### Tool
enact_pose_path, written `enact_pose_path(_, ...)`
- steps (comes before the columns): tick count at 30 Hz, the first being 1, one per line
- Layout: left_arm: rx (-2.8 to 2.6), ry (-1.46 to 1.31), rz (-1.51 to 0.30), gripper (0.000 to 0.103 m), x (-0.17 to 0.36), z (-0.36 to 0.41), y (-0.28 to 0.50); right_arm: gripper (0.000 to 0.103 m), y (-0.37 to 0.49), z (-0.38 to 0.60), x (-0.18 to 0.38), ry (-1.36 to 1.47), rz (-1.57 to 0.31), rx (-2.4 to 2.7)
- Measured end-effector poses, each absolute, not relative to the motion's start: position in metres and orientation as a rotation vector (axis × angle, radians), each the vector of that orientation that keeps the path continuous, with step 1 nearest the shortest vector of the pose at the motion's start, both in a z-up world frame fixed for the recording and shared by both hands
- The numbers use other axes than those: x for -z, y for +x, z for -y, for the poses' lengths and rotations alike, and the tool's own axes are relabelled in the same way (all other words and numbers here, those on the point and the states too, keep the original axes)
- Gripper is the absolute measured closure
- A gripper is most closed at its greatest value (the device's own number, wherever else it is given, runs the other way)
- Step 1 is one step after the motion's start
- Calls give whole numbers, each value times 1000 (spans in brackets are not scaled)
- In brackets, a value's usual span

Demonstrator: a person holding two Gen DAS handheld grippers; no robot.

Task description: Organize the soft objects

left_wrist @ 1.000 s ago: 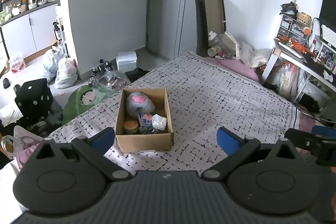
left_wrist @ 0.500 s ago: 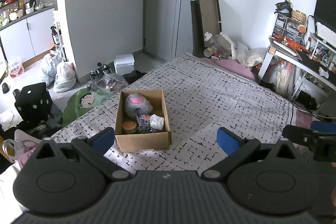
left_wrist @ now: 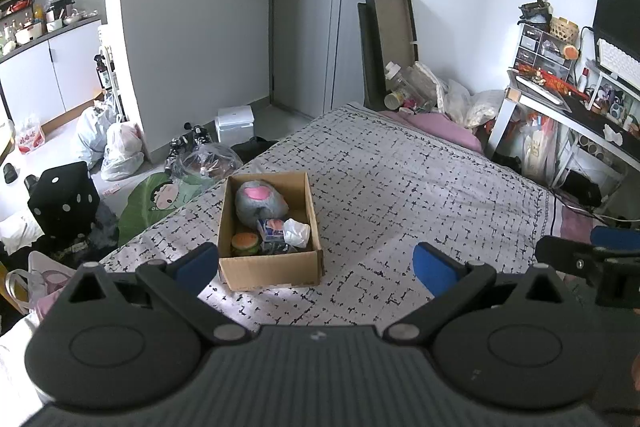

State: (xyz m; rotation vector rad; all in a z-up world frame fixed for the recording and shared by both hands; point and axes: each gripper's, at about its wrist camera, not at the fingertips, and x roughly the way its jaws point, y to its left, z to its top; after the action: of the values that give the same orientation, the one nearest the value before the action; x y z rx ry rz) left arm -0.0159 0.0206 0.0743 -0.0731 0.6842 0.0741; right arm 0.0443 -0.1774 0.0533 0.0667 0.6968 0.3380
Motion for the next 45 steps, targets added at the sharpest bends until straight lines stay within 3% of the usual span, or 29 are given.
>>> enact_pose_path(45,-90,-75,-703,0,-59,-26,-17,0,45,167,-39,17,-747,-306)
